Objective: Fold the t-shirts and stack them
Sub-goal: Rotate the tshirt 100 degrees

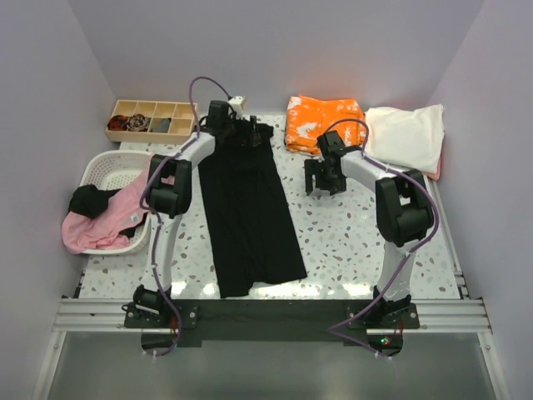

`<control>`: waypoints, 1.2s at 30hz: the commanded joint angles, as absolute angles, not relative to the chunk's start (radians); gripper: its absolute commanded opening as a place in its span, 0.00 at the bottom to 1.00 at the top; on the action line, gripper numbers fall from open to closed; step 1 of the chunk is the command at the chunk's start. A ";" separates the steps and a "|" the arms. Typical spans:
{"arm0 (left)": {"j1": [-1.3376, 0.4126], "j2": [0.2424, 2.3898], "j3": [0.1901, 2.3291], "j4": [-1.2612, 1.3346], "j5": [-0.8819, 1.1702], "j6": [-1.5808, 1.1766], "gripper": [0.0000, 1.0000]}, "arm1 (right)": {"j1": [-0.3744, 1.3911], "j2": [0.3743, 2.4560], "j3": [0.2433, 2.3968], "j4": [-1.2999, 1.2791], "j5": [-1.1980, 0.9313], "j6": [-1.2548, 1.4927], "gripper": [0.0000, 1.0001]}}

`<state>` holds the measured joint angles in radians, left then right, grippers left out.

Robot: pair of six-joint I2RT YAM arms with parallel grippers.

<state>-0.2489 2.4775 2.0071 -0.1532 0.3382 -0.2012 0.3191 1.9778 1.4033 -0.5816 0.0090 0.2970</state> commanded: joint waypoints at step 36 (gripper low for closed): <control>-0.256 2.647 2.216 0.233 0.331 -0.428 1.00 | 0.327 1.858 1.313 -0.468 -0.216 0.255 0.82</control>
<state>-0.2520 2.7396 2.3028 0.0860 0.3634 -0.4061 0.3202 1.9575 1.3567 -0.5274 -0.1154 0.2783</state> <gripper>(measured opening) 0.997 0.823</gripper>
